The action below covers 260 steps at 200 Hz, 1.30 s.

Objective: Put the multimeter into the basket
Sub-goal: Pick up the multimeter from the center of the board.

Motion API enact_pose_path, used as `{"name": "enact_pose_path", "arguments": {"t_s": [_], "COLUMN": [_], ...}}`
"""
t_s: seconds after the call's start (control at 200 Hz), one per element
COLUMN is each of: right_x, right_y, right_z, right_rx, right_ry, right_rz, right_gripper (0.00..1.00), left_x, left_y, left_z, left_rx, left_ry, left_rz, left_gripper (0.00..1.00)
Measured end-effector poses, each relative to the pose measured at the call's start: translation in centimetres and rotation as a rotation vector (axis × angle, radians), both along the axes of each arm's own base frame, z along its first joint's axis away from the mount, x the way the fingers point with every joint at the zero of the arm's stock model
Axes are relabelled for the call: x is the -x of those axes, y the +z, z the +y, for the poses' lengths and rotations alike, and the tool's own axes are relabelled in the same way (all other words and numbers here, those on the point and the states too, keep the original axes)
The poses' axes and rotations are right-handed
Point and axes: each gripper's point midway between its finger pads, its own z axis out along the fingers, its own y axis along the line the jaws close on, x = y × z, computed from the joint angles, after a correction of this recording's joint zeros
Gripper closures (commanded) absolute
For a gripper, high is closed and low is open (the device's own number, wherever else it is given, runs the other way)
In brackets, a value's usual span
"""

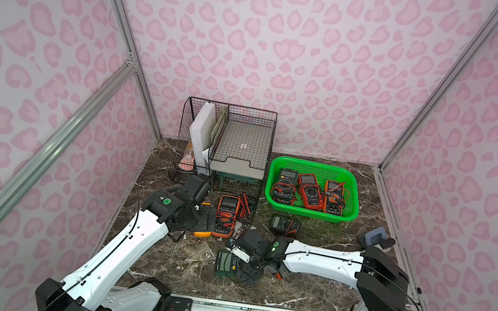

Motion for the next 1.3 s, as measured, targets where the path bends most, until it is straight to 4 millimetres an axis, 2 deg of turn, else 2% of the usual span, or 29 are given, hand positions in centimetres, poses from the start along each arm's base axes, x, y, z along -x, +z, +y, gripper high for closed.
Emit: {"name": "enact_pose_path", "arguments": {"t_s": [0.765,0.985,1.3], "right_x": [-1.3,-1.6,-0.2], "right_y": [-3.1,-3.0,-1.5], "right_z": [0.8,1.7,0.8], "right_rx": [0.023,-0.002,0.009], "right_ry": [0.026,0.034,0.047], "right_rz": [0.065,0.061,0.075], "right_gripper": [0.01,0.16,0.41], "left_x": [-0.6,-0.9,-1.4], "left_y": [-0.3,-0.2,-0.3], "left_z": [0.3,0.3,0.1], "left_rx": [-0.005,-0.003,0.002], "left_ry": [0.02,0.023,0.025], "left_rz": [0.009,0.006,0.005], "left_gripper": [0.02,0.01,0.02]}}
